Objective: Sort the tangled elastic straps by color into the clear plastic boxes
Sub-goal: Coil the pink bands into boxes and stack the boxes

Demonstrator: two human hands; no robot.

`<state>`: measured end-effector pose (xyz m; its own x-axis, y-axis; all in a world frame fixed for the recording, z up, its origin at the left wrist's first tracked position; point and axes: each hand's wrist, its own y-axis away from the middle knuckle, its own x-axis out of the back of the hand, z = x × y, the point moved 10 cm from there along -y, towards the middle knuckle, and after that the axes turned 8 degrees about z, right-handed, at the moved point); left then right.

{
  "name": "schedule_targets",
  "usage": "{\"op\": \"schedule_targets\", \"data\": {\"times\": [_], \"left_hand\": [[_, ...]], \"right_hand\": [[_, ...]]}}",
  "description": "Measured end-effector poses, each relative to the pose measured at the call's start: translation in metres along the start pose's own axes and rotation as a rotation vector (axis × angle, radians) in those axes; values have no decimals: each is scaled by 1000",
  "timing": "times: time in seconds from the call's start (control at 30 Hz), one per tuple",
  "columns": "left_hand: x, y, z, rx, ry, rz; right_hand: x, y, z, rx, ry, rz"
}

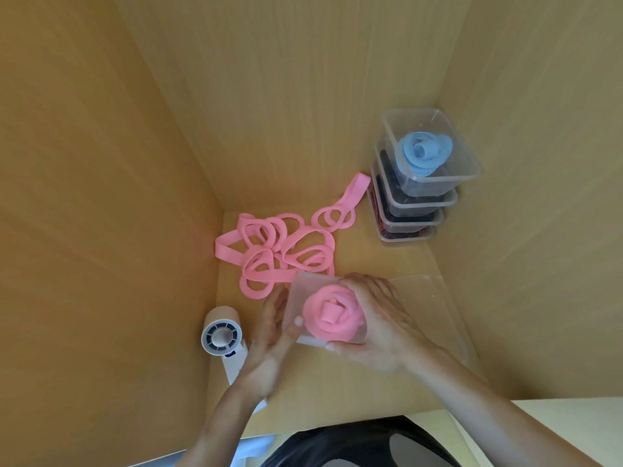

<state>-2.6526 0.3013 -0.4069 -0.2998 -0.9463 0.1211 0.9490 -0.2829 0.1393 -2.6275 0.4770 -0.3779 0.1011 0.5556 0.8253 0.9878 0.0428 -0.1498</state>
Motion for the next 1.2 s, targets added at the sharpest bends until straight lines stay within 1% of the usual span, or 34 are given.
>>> {"op": "schedule_targets", "data": {"times": [0.07, 0.17, 0.2, 0.3, 0.37, 0.4, 0.47, 0.53, 0.67, 0.8, 0.87, 0.97, 1.07, 1.13, 1.2], "left_hand": [[2, -2, -4, 1, -27, -3], [4, -3, -1, 1, -11, -12], [5, -4, -1, -6, -14, -16], [0, -3, 12, -41, -42, -70], [-3, -5, 22, -80, -62, -65], [-3, -6, 27, -97, -72, -38], [0, -8, 37, -124, -77, 34], [0, -10, 42, -136, -46, 58], [-2, -13, 52, -143, 40, 53], [-8, -13, 48, -69, 103, 47], [-7, -14, 48, -42, 124, 62], [-2, -17, 47, 6, 158, 99], [0, -21, 44, 56, 180, 122], [-3, -23, 42, 74, 173, 107], [-8, -25, 41, 81, 165, 83]], "right_hand": [[11, -2, -9, 20, -22, 50], [18, -4, -9, 3, -55, 57], [21, -5, -9, -3, -69, 84], [28, -9, -12, -14, -132, 112], [35, -12, -9, -45, -232, 152], [37, -13, -7, -81, -304, 164], [37, -15, -4, -163, -479, 157], [36, -16, -4, -214, -618, 134], [42, -19, -7, -281, -718, 103], [44, -18, -9, -312, -692, 11], [51, -14, -15, -262, -661, -40], [68, -6, -23, -136, -598, -63], [77, 1, -25, -47, -457, -26], [83, 3, -27, -14, -390, 57], [91, 3, -33, 37, -377, 152]]}}
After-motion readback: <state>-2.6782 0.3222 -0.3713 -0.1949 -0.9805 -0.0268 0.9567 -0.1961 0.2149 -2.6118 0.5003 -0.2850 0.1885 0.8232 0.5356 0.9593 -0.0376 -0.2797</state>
